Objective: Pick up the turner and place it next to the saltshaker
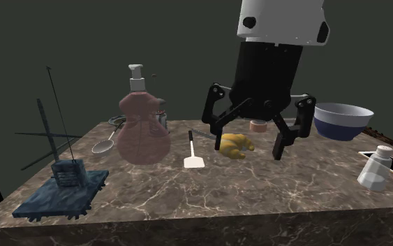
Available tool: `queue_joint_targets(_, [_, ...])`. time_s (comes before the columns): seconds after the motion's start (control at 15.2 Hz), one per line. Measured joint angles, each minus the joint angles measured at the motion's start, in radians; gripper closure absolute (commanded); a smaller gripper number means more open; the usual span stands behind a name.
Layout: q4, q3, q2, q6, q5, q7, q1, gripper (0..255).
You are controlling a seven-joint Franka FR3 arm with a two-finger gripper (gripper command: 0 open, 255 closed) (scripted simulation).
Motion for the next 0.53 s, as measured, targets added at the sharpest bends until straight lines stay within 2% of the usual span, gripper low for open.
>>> queue_joint_targets(0.2, [0.006,0.013,0.034,0.030,0.005,0.003,0.008,0])
queue_joint_targets(0.53, [0.069,0.063,0.200,0.147,0.021,0.017,0.034,0])
